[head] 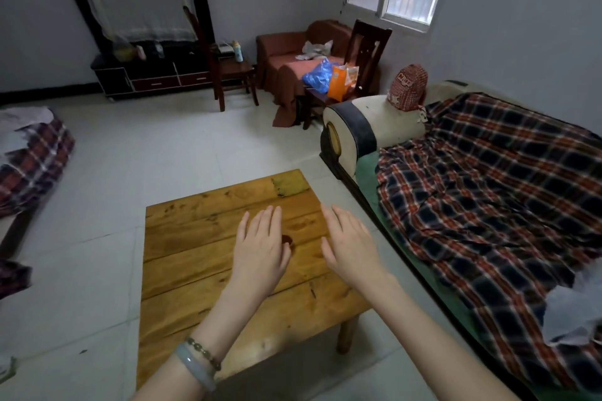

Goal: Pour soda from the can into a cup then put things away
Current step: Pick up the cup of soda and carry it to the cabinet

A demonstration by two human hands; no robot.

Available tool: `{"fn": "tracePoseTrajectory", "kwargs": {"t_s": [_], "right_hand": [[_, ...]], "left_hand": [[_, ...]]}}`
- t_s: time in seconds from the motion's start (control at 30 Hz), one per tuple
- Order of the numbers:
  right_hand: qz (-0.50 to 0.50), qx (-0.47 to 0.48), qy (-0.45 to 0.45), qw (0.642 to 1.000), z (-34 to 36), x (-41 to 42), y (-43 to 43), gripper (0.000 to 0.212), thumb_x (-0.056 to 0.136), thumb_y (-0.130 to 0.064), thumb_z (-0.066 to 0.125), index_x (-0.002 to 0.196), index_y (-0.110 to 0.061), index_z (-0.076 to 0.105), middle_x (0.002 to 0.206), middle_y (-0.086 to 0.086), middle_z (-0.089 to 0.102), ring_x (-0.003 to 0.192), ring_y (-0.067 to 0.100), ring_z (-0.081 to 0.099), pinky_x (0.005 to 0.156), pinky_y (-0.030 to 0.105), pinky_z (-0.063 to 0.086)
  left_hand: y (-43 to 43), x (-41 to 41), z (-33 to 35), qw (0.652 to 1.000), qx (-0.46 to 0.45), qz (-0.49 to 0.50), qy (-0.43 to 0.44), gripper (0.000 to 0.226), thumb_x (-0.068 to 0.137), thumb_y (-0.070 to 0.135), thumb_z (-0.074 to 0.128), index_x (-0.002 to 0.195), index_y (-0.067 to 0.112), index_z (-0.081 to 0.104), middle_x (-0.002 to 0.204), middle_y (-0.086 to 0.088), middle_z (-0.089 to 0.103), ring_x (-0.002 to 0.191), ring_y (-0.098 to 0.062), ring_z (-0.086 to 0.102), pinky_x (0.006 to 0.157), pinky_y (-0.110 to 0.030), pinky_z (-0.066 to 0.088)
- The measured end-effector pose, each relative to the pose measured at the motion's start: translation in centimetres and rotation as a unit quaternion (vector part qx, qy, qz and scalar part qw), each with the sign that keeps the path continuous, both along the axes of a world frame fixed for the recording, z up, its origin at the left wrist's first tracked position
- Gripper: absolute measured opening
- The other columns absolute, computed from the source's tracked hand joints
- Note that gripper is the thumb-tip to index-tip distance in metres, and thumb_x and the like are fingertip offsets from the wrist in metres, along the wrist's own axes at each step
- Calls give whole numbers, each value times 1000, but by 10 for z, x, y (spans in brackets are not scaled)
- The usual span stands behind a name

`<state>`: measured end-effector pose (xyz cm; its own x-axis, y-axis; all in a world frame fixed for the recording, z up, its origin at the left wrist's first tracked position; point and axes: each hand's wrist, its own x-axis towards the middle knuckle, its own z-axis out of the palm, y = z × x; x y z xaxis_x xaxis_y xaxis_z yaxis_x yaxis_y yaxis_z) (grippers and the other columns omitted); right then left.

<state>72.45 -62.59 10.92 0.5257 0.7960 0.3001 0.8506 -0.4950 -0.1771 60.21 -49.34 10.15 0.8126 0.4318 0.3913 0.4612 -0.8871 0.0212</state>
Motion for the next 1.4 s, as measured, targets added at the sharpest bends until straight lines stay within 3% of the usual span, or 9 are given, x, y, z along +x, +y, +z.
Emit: {"fn": "tracePoseTrajectory", "kwargs": {"t_s": [0.33, 0.5, 0.63, 0.87, 1.0, 1.13, 1.27, 1.33, 1.4], "right_hand": [[70, -32, 76, 994, -16, 76, 70, 58, 97, -28, 43, 148, -15, 21, 152, 9, 29, 139, 22, 28, 112, 31, 22], [107, -70, 114, 985, -43, 114, 98, 59, 95, -25, 45, 148, -13, 23, 151, 10, 29, 139, 23, 27, 112, 32, 24], [122, -82, 151, 977, -80, 144, 121, 59, 94, -22, 47, 147, -15, 23, 151, 8, 30, 138, 21, 29, 111, 31, 25], [120, -108, 292, 943, -181, 185, 169, 59, 93, -12, 51, 146, -17, 27, 149, 3, 35, 138, 16, 29, 113, 31, 24], [67, -111, 418, 899, -243, 197, 189, 60, 91, -7, 53, 145, -21, 31, 146, -1, 37, 134, 13, 34, 111, 33, 30], [48, -74, 493, 866, -308, 205, 198, 65, 85, 7, 51, 143, -14, 33, 144, 5, 42, 132, 15, 40, 110, 32, 35], [59, -58, 499, 862, -359, 211, 203, 62, 81, 11, 53, 139, -6, 38, 138, 13, 46, 128, 22, 44, 108, 33, 35], [76, -62, 478, 873, -375, 211, 204, 57, 80, 8, 55, 135, -2, 43, 136, 13, 49, 126, 22, 45, 105, 24, 31], [85, -56, 482, 870, -381, 208, 206, 53, 76, 5, 53, 129, 0, 50, 128, 11, 55, 119, 19, 50, 99, 13, 30]], "left_hand": [[64, 59, -17, 998, -48, 24, 14, 62, 78, 29, 67, 130, 1, 50, 126, -14, 58, 116, -26, 56, 106, -46, 35], [87, 75, -42, 994, -107, 30, 11, 59, 82, 34, 53, 130, 0, 49, 125, -15, 59, 115, -28, 56, 104, -46, 37], [101, 83, -74, 980, -189, 58, 5, 59, 86, 29, 62, 135, 3, 43, 130, -14, 55, 120, -27, 51, 106, -43, 35], [127, 110, -155, 927, -360, 98, -33, 56, 89, 39, 49, 139, 16, 39, 138, -1, 48, 128, -15, 42, 110, -36, 32], [138, 127, -228, 879, -446, 150, -74, 51, 87, 31, 62, 135, 23, 44, 132, 5, 50, 122, -10, 46, 106, -37, 38], [138, 150, -300, 821, -523, 206, -103, 69, 75, 28, 76, 135, 22, 43, 127, 11, 47, 117, -5, 47, 104, -34, 41], [138, 170, -350, 768, -580, 239, -133, 93, 61, 36, 85, 139, 21, 36, 127, 14, 43, 116, -2, 45, 102, -21, 37], [140, 177, -364, 767, -577, 244, -141, 92, 60, 36, 86, 137, 21, 38, 126, 17, 45, 113, 3, 45, 98, -12, 34], [140, 182, -376, 769, -571, 240, -155, 80, 62, 34, 86, 129, 27, 45, 125, 18, 51, 113, 4, 48, 97, -15, 38]]}}
